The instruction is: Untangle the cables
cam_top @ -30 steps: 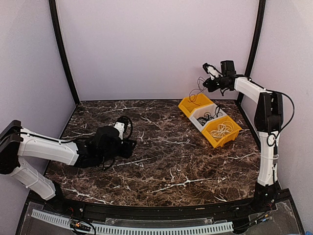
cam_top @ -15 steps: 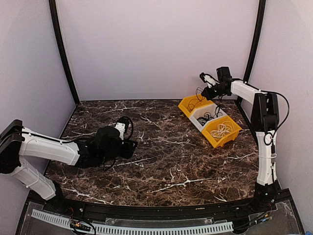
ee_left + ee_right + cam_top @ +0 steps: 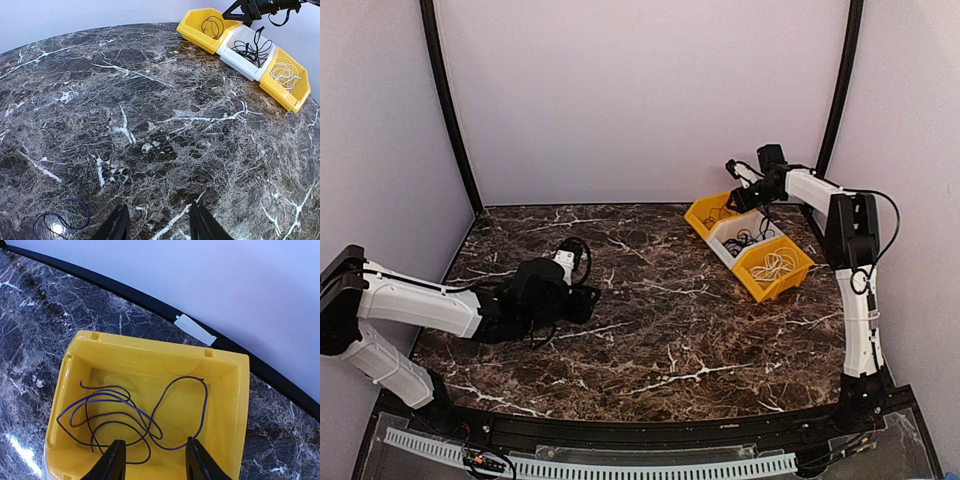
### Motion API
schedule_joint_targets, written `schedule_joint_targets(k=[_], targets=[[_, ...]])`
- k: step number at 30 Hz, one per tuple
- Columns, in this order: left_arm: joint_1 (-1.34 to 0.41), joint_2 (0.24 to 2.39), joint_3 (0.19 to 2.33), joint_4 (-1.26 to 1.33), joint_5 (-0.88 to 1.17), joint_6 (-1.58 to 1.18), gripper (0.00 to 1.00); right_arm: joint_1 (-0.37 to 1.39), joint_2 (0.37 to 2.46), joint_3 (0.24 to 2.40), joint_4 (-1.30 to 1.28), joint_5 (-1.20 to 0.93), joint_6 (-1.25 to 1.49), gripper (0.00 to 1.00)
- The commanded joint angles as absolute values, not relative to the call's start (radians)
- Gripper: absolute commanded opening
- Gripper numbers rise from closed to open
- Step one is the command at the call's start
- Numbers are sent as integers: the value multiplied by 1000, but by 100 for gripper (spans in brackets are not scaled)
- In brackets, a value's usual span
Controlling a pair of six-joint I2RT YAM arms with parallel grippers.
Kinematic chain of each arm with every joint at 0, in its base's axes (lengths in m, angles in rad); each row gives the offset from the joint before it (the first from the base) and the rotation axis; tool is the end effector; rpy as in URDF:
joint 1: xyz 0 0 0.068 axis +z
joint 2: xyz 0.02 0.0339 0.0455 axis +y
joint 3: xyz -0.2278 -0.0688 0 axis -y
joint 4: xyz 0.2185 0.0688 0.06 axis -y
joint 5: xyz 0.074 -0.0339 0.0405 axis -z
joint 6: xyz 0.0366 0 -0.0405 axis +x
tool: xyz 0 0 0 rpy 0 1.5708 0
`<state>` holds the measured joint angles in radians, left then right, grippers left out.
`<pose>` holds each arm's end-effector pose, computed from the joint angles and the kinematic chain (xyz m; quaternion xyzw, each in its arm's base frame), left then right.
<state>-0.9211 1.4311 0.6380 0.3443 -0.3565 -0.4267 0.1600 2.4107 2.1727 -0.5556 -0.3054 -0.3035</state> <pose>0.1807 -0.2168 0.1785 0.1124 0.8311 -0.2094 0.5028 0.4844 0.0893 0.1947 -0.2662 0.8770 0.1136 0.3836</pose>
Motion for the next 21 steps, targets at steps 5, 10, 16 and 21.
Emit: schedule_joint_targets(k=[5,10,16,21], targets=[[-917,1364,616,316,-391,-430,44,164,2226,2079,-557,-328,-270,47],[-916,1336,643,188,-499,-487,54,167,2076,1954,-519,-418,-245,51],[-894,1267,654,3,-625,-616,63,200,1928,1818,-476,-521,-248,52],[-825,1200,618,-108,-615,-753,60,302,1842,1689,-460,-599,-302,51]])
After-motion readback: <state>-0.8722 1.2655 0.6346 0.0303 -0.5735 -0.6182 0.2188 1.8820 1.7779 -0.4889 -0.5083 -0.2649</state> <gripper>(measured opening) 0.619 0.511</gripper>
